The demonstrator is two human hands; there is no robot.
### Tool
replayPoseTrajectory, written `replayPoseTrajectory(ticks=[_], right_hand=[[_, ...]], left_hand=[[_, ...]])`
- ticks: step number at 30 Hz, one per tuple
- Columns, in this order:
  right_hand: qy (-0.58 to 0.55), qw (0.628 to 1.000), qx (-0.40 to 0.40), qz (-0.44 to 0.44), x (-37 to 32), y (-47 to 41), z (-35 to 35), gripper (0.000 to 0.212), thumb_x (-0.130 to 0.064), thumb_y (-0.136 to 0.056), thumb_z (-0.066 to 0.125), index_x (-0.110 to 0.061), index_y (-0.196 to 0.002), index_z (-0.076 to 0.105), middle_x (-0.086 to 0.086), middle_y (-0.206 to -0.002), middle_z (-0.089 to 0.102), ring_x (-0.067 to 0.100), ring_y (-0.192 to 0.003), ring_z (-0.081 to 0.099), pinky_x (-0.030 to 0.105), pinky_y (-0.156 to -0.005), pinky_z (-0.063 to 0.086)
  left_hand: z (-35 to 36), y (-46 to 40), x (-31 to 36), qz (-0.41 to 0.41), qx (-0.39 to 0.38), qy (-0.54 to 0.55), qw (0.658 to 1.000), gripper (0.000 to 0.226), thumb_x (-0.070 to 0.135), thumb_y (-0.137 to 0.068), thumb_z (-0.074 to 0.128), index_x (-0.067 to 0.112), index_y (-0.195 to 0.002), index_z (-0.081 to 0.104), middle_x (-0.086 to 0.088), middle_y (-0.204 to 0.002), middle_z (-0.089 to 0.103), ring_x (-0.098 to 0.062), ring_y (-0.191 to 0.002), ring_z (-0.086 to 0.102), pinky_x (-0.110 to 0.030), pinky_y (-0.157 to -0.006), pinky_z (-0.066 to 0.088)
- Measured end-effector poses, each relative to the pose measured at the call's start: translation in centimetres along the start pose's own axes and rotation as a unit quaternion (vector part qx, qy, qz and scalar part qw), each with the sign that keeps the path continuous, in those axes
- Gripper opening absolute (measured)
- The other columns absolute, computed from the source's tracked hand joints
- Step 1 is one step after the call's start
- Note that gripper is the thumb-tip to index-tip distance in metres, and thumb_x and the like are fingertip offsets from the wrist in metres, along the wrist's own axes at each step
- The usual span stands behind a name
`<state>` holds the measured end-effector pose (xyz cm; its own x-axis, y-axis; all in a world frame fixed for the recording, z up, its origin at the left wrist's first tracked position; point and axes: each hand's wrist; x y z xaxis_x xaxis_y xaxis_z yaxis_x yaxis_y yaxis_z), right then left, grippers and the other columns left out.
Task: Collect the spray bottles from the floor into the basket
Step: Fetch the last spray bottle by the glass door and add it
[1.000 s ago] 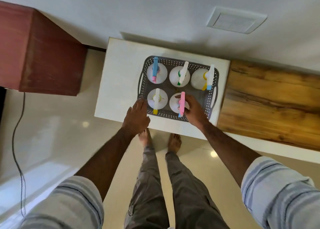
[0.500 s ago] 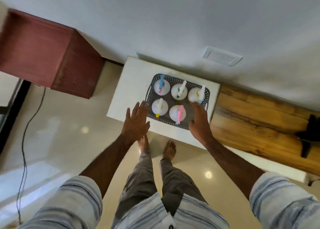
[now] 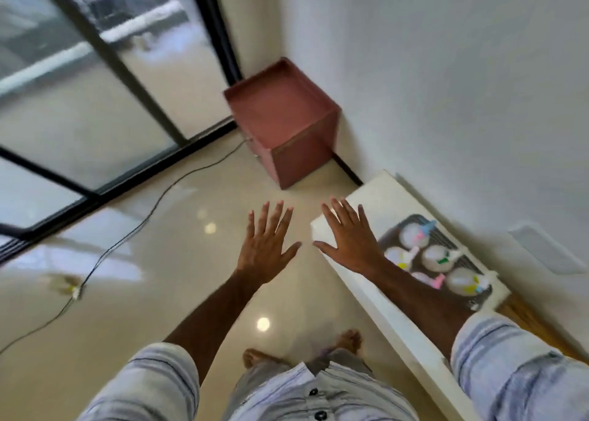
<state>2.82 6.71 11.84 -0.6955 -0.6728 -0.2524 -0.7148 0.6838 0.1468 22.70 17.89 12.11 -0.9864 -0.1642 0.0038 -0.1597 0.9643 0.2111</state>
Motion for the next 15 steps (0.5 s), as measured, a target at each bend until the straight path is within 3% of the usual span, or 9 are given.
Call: replayPoseTrajectory(ticks=[7, 15], right_hand=[[0.067, 0.98, -0.058, -0.177, -20.8, -8.3, 3.6, 0.085, -0.069, -0.091, 0.035, -0.024, -0.157, 0.007, 0.006, -0.167, 0.005, 0.025, -0.154, 0.002, 0.056, -0.122, 0.005], [0.102, 0.923, -0.094, -0.358, -47.0, -16.7, 8.2, 0.081, -0.061, -0.094, 0.039, -0.023, -0.157, 0.006, 0.004, -0.167, 0.003, 0.023, -0.154, 0.001, 0.056, -0.123, 0.006]], left_hand=[[2.2, 14.7, -19.4, -0.198, 0.025, 0.06, 0.978, 0.079, 0.069, -0.095, 0.01, 0.024, -0.158, -0.007, -0.002, -0.168, -0.01, -0.03, -0.154, -0.01, -0.058, -0.124, 0.005], [5.4, 30.7, -38.6, -0.409, 0.016, 0.11, 0.906, 0.079, 0.068, -0.094, 0.009, 0.024, -0.158, -0.005, -0.001, -0.167, -0.014, -0.029, -0.154, -0.015, -0.056, -0.124, -0.005]])
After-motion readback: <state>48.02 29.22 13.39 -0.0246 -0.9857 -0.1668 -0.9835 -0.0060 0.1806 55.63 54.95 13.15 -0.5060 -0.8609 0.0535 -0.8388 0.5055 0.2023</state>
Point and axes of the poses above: each hand's wrist, its own y-axis away from the middle knuckle, its own z-axis out of the palm, x = y × z
